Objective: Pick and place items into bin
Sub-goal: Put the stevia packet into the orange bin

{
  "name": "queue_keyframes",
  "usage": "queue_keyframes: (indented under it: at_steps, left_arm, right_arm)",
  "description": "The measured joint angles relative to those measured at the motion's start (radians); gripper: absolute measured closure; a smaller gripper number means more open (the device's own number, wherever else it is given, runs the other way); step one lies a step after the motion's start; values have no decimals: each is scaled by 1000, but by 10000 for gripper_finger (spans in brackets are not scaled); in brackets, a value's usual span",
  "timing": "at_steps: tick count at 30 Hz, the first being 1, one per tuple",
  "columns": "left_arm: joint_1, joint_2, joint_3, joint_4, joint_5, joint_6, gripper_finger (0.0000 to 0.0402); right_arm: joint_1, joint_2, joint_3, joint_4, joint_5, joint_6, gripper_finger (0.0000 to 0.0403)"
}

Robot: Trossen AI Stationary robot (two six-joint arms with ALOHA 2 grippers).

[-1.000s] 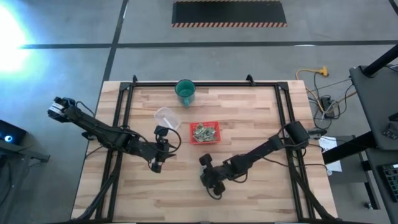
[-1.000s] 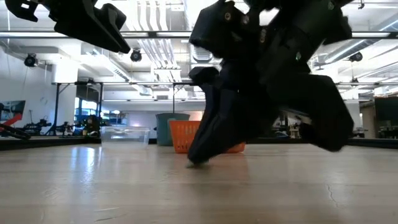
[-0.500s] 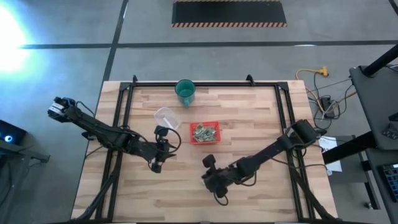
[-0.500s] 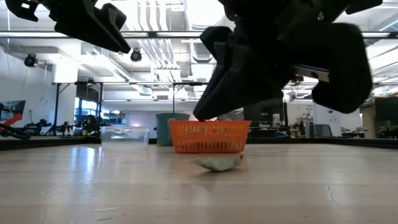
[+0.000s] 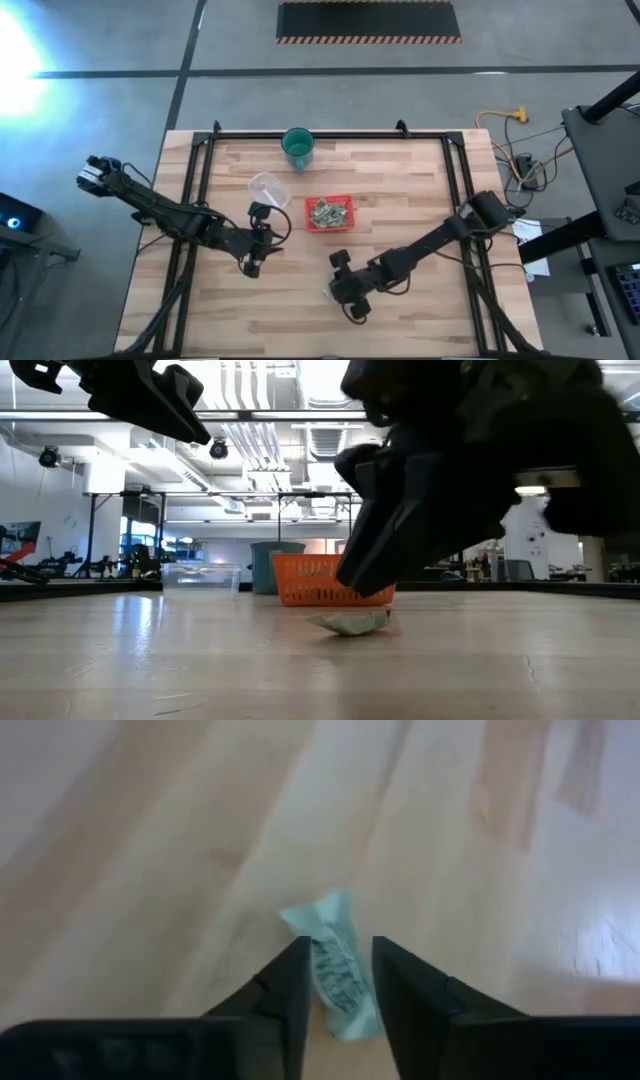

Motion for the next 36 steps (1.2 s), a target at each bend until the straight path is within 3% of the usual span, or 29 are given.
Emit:
queue_keyframes:
  at_steps: [7, 13, 28, 36]
  left_arm:
    - [0, 0, 0, 0, 0, 0, 292]
    - [0, 0, 0, 0, 0, 0, 292]
    - [0, 0, 0, -2, 0, -1, 292]
    - [0, 0, 0, -2, 0, -1, 292]
  right_arm:
    - [-23, 1, -30, 39, -46, 44, 248]
    - [-30, 2, -59, 89, -72, 43, 227]
    - [-54, 15, -71, 95, -72, 92, 234]
    - [-54, 15, -72, 69, -75, 104, 279]
